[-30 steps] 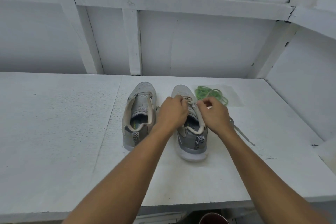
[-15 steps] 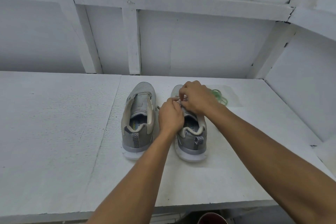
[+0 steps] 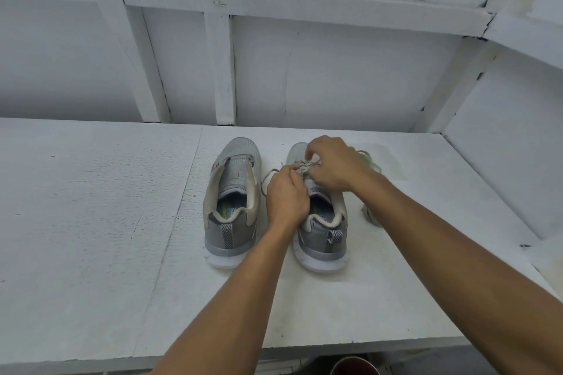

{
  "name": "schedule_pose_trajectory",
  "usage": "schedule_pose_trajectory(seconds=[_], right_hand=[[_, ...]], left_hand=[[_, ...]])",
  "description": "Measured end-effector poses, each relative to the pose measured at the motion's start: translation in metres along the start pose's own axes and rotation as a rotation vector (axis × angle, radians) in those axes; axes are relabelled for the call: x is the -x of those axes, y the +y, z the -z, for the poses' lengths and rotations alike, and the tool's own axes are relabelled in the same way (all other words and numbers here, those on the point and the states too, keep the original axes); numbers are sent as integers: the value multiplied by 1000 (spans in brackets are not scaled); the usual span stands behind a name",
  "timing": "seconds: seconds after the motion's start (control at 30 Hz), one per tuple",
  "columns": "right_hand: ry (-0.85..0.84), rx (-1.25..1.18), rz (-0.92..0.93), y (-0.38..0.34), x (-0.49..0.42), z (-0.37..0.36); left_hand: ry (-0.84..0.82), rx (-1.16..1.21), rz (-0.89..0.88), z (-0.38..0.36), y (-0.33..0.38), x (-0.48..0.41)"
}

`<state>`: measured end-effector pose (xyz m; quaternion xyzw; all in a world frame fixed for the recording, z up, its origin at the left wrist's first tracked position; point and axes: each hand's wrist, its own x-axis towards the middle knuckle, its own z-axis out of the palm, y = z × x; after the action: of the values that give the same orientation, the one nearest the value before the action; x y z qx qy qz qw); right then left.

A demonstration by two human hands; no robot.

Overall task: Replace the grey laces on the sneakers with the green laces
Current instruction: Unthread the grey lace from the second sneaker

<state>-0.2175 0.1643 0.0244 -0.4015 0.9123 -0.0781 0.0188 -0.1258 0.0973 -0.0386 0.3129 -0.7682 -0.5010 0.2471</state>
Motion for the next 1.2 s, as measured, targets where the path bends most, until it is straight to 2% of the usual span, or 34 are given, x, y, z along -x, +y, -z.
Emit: schedule_pose_trajectory(seconds=[0.07,0.2,0.33,0.4,0.5,0.6,0.67,0.73,0.8,0.87,0.93,1.03,1.1,1.2], right_hand=[[32,109,67,-5,3,-8],[61,215,53,1,2,-7],[292,196,-229,23,-4,20],[274,135,-304,31,-6,24],[133,-10,-155,21,-5,14],[7,106,28,5,-2,-6],[4,153,53,2,-2,-13],[53,141,39,5,-3,-9],[182,174,-3,13,-6,2],[310,195,-100,26,-9,17],[345,169,-201,35,-11,26],[267,101,-207,31,-12,21],[145,1,-99,17,-8,11],[13,106,92,-2,-2,-9]], left_hand=[[2,5,-3,0,0,-1],[13,-13,-8,0,-2,0],[28,-31,-2,-1,-1,0],[28,-25,6,0,-1,1],[29,6,4,-2,-2,0],[26,-8,7,-2,-2,-2],[24,-15,2,-2,-3,-2],[26,-14,0,-1,-3,-1],[30,-15,-3,-1,-2,-1],[30,-28,-3,-1,-1,0],[25,-33,-1,0,0,0],[27,-31,8,0,-1,0],[29,-32,9,0,-2,0],[20,-41,8,0,-2,-1]])
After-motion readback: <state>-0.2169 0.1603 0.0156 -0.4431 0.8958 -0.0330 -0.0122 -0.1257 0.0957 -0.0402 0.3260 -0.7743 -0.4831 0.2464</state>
